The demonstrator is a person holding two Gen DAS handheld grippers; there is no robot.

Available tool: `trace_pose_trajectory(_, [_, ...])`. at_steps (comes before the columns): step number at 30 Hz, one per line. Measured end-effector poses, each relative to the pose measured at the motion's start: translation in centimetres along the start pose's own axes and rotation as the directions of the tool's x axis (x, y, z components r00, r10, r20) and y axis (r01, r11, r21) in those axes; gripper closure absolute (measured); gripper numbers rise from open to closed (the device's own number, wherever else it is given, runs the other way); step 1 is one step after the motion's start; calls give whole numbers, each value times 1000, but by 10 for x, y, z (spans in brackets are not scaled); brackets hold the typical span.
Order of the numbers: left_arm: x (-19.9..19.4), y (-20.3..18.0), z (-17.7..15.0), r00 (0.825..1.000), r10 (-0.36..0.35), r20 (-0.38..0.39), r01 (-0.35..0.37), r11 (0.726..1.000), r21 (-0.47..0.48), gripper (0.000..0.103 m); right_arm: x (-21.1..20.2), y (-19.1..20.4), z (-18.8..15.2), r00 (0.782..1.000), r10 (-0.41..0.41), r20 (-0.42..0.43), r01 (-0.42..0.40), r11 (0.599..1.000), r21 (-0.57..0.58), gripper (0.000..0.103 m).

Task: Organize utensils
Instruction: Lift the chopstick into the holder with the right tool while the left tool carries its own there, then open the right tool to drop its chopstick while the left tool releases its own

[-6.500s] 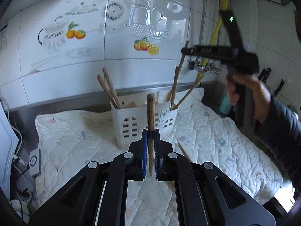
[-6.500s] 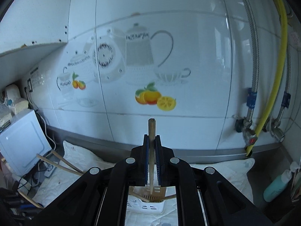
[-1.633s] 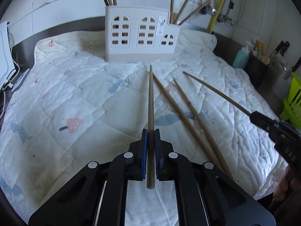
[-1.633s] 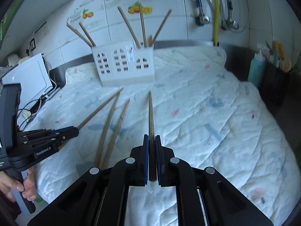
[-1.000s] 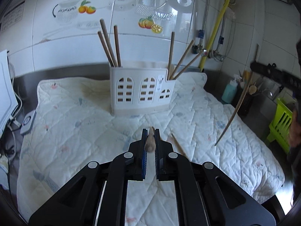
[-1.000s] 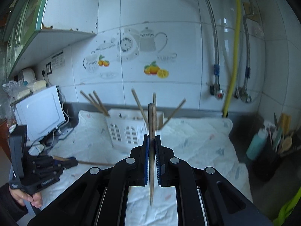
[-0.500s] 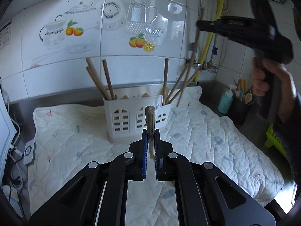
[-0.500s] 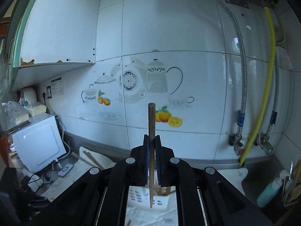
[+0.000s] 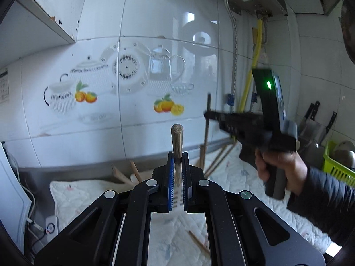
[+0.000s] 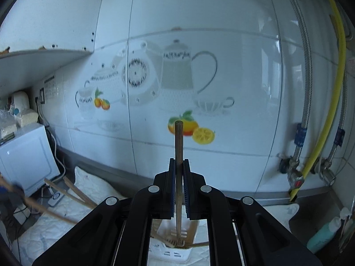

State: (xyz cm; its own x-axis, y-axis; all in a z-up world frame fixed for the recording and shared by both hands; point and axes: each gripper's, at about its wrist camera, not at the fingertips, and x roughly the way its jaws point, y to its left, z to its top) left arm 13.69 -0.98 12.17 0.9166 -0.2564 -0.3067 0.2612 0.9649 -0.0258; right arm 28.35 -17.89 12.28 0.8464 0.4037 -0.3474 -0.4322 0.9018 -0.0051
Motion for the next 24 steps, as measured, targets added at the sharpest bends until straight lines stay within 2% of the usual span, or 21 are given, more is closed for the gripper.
trace_pose_trajectory(3, [16, 4, 9, 999, 48, 3, -48, 999, 19, 98, 4, -2, -8, 1000, 8, -27, -8, 1000, -2, 96])
trace_pose_trajectory(6, [30, 11, 13, 997, 79, -14, -79, 997, -1, 98, 0, -4, -12, 1000, -9, -25, 8, 1000, -16, 96])
trace_pose_trajectory(9, [34, 17, 15, 997, 69, -18, -69, 997, -38, 98, -5, -6, -13, 1000, -24, -14, 23, 999, -31, 96])
trace_pose_trajectory(16, [25, 20, 36, 996, 86, 36, -85, 996, -33, 98, -17, -12, -15, 1000, -14, -5, 14, 1000, -10, 94])
trace_pose_trajectory(21, [24, 23, 51, 989, 119, 83, -117, 993, -32, 98, -43, -11, -24, 1000, 1, 14, -1, 1000, 9, 93])
trace_pose_trajectory(24, [36, 27, 49, 989, 132, 73, -129, 991, -43, 98, -62, -10, -36, 1000, 22, 15, -22, 999, 32, 93])
